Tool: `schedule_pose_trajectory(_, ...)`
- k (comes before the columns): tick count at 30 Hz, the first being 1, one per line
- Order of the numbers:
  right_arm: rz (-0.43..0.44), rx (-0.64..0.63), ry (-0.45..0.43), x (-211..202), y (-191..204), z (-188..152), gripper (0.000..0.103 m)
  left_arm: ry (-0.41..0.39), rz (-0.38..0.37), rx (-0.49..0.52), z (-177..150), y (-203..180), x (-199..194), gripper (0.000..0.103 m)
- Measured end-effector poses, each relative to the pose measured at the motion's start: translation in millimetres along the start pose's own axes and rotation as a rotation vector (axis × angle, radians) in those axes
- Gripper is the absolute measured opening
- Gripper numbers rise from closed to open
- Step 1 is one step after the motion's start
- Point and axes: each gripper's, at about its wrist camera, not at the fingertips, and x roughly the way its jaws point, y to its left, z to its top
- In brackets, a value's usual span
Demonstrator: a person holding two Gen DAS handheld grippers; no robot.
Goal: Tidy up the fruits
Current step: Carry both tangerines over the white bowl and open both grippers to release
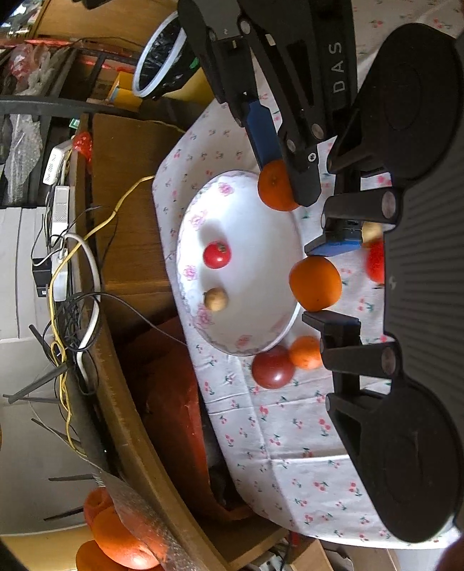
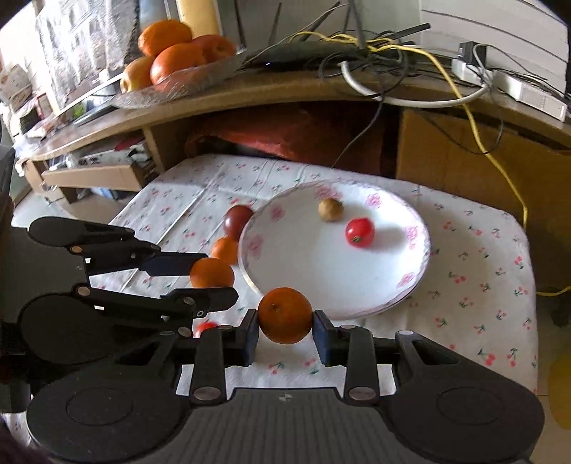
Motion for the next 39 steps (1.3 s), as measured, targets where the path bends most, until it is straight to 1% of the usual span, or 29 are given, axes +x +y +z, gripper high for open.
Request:
schedule_pose_trajectory(7, -0.018, 0.045, -0.014, 7, -18, 10, 0.029, -0.005, 0.012, -0.024, 17, 1, 17, 0.04)
schedule_pose_trajectory(18, -0.03, 0.068, 0.012, 27, -30, 15, 0.029, 0.024, 0.012, -0.057, 20, 7, 41, 0.04)
schedule_pose_trajectory(28, -0.034, 0.085, 0.02, 38, -36, 16, 0.031, 0.014, 0.016, -0.042, 20, 6, 45, 0.039)
schedule_pose_trajectory(39, -0.043, 0.091, 0.022, 40, -39, 16, 0.033, 0.017, 0.025, -0.036, 21, 5, 47, 0.04)
